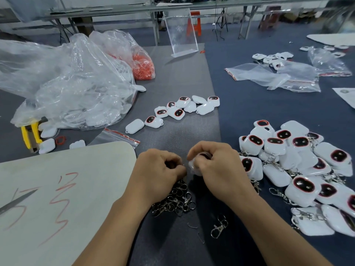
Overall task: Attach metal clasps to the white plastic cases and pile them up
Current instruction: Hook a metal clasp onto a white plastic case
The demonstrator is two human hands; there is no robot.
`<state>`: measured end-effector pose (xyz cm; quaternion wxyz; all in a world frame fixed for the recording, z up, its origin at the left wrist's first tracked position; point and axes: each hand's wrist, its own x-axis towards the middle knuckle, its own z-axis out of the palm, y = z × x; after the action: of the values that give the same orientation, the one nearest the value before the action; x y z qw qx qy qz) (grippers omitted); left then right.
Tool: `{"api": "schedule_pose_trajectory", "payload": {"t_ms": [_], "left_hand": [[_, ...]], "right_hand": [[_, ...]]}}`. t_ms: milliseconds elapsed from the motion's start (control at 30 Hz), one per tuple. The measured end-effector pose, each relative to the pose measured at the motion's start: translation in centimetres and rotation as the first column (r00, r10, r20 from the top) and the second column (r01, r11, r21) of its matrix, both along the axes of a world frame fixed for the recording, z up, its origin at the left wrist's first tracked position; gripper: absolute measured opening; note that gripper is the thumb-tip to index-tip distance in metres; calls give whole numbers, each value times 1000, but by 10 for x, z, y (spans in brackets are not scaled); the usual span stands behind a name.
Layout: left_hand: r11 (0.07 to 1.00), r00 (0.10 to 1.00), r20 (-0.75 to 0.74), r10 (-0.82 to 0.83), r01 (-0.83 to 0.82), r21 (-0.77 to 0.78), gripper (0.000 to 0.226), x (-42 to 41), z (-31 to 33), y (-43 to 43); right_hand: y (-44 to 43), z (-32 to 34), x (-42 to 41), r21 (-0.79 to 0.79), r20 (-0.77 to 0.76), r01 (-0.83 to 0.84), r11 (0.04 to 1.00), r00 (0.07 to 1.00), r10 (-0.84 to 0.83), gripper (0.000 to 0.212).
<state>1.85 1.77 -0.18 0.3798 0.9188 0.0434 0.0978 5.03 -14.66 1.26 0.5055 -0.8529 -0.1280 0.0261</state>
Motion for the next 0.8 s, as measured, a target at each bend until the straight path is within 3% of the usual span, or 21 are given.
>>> {"api": "schedule_pose_trajectory", "payload": {"t_ms": [267,800], "left_hand": [[924,999,38,-12,25,-381,15,-2,9,-4],[879,999,-24,-23,9,-477,19,-7,10,-8]], "right_hand": [[0,-2,3,68,-40,-79,995,996,82,13],[-6,1,3,111,129,-168,979,980,154,20]]}}
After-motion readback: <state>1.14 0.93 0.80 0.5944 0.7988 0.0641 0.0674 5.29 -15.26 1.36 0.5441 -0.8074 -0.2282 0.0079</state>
